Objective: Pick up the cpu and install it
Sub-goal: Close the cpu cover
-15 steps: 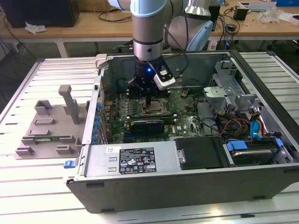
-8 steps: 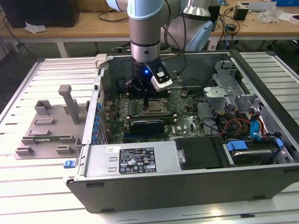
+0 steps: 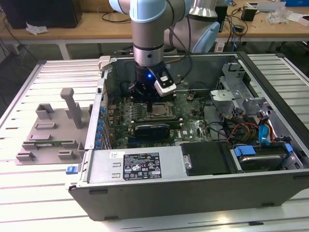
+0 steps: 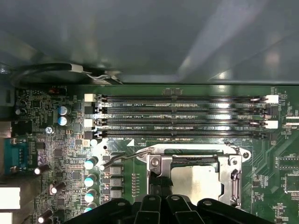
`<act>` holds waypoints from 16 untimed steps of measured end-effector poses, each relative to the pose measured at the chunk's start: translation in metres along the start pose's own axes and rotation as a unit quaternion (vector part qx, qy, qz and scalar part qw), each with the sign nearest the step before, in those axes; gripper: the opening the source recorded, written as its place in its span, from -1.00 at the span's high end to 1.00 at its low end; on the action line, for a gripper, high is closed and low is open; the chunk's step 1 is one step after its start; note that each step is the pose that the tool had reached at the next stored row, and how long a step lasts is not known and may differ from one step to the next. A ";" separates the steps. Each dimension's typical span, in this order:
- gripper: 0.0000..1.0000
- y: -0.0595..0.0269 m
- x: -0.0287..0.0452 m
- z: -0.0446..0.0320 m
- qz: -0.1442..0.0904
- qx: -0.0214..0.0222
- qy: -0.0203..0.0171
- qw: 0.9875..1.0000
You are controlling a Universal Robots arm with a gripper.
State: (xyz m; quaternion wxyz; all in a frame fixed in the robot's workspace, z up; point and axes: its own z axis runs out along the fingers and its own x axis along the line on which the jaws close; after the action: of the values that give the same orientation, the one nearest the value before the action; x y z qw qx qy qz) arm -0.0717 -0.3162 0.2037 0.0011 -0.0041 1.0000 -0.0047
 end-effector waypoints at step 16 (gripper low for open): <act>0.79 0.0002 0.0003 -0.0026 0.000 -0.001 0.000 1.000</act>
State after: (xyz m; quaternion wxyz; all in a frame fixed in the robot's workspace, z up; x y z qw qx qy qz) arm -0.0719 -0.3160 0.2063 0.0015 -0.0040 1.0000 -0.0041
